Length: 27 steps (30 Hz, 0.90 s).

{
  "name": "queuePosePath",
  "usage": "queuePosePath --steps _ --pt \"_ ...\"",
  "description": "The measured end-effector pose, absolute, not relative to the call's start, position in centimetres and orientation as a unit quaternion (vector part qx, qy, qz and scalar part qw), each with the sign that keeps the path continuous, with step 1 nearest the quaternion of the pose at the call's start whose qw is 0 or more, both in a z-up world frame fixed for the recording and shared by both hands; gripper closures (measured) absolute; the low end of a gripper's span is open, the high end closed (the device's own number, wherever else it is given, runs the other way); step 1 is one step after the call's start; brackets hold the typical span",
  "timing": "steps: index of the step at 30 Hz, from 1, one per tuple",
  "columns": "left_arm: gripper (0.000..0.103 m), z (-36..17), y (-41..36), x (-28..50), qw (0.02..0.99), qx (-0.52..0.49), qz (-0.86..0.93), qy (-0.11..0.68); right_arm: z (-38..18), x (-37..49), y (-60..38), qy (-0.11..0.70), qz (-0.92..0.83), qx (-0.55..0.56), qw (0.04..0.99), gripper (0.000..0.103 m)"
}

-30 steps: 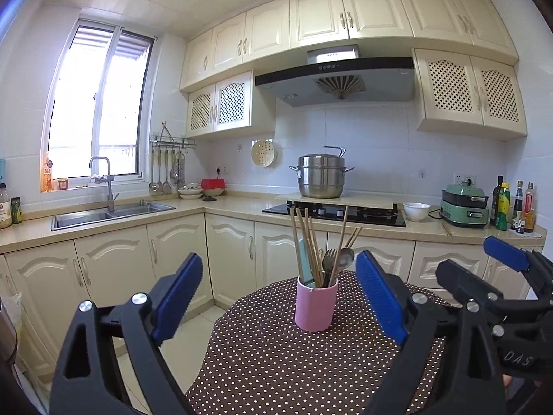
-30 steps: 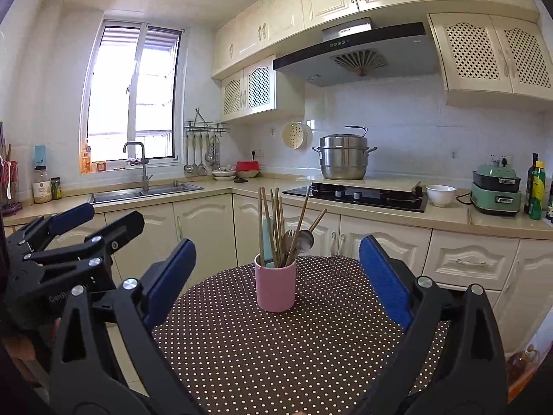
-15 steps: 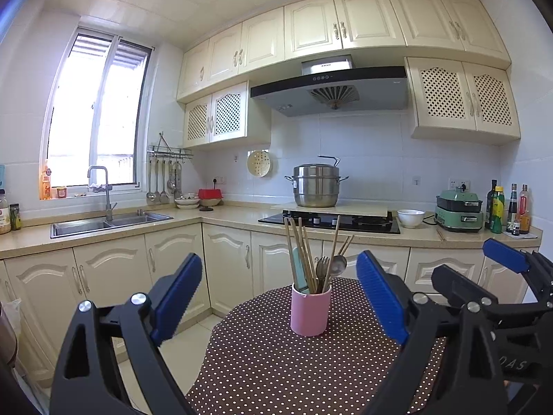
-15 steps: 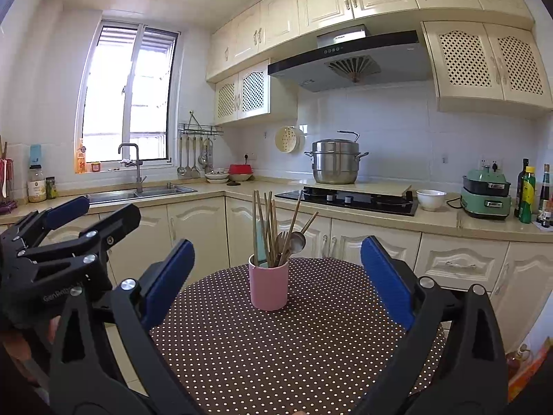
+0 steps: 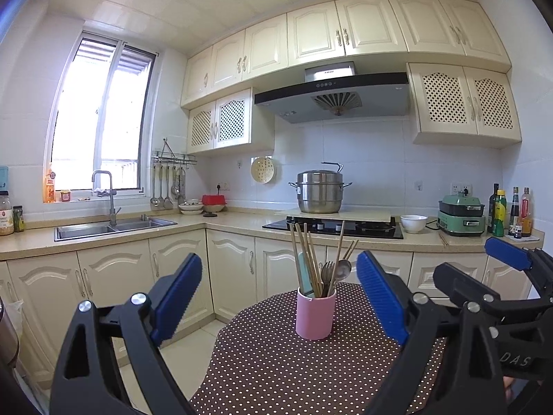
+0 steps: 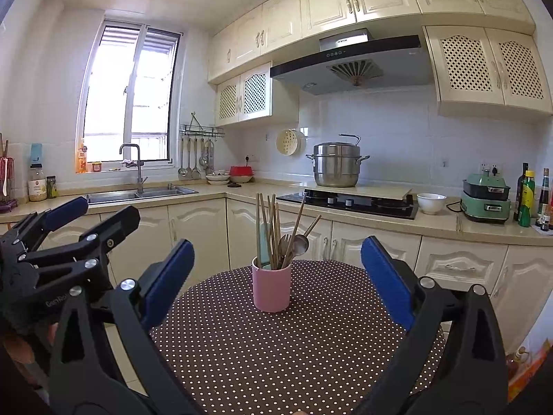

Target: Organize utensils

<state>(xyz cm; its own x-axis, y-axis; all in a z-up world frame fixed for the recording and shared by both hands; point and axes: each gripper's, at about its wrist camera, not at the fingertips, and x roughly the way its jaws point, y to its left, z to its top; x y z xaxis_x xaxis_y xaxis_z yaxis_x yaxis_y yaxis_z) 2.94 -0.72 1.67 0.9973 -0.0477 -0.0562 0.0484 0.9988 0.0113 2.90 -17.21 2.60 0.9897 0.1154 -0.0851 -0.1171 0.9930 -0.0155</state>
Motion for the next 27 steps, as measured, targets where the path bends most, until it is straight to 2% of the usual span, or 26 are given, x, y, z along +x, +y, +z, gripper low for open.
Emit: queuePosePath --steps 27 --pt "0.014 1.34 -0.8 3.05 0.999 0.004 -0.023 0.03 2.7 3.1 -17.64 0.048 0.06 -0.006 0.997 0.008"
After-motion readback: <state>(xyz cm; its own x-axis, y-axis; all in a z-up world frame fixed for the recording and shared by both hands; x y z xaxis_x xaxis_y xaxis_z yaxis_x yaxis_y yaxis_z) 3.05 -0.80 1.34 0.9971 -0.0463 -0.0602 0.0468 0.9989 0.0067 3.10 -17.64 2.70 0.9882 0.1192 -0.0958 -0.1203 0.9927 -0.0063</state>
